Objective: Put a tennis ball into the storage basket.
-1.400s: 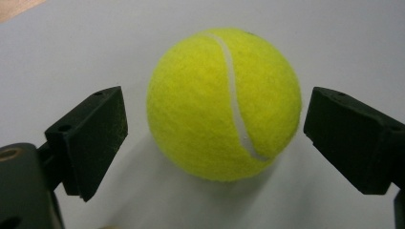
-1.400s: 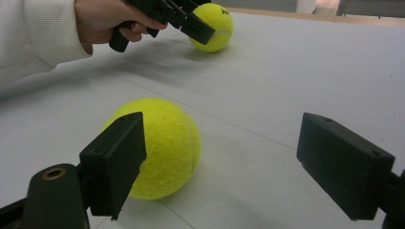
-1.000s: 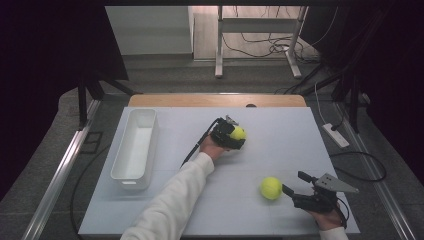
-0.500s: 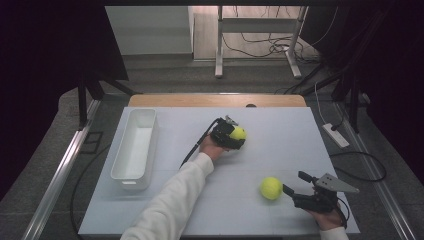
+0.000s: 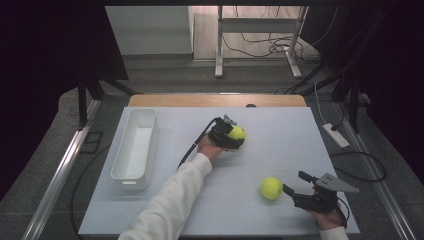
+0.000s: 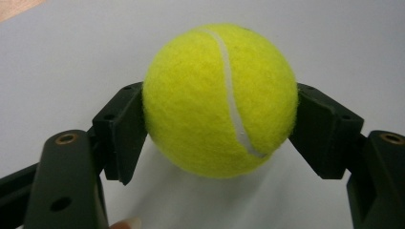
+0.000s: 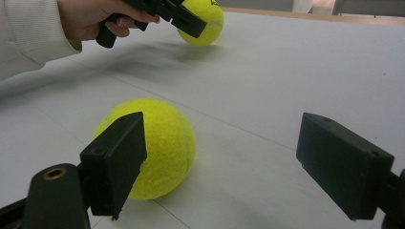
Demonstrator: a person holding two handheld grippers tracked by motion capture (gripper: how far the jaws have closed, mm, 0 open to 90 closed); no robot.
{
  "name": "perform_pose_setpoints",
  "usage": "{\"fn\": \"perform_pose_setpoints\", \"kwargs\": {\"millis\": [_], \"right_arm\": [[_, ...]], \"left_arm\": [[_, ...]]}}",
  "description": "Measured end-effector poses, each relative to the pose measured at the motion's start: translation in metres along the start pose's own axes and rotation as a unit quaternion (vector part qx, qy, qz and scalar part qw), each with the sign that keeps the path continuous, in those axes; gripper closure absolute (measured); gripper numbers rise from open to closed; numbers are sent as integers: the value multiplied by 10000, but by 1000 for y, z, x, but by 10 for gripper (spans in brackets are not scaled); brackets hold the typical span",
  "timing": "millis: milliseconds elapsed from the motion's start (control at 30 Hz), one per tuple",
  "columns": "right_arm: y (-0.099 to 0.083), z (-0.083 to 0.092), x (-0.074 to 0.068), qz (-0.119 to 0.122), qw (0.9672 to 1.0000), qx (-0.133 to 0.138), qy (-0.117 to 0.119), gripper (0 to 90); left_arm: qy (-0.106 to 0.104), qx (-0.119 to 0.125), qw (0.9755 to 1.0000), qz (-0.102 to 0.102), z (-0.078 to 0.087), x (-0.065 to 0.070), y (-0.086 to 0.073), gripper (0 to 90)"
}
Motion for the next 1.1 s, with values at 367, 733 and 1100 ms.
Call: {"fn": "perform_pose_setpoints", "kwargs": {"millis": [367, 733, 1100], "right_arm": [[0, -1, 0, 30, 10000, -8, 7, 169], [0, -1, 0, 50, 10000, -6, 5, 169], [1, -2, -1, 58, 10000, -5, -17, 169]], "left_arm": [[-39, 126, 9999, 77, 7, -1, -6, 268], [-105, 314, 9994, 26, 18, 3, -11, 267], [-103, 399, 9991, 54, 29, 5, -13, 267]]}}
Point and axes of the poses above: each handheld gripper's, and its own axes: z roughly backward along the jaws, y roughly out of its top, x roughly to its right, the point moved 2 cm from there along -z, roughly forward along the jaws, and after that the axes turned 4 degrees about -x, right-handed, at the moved point
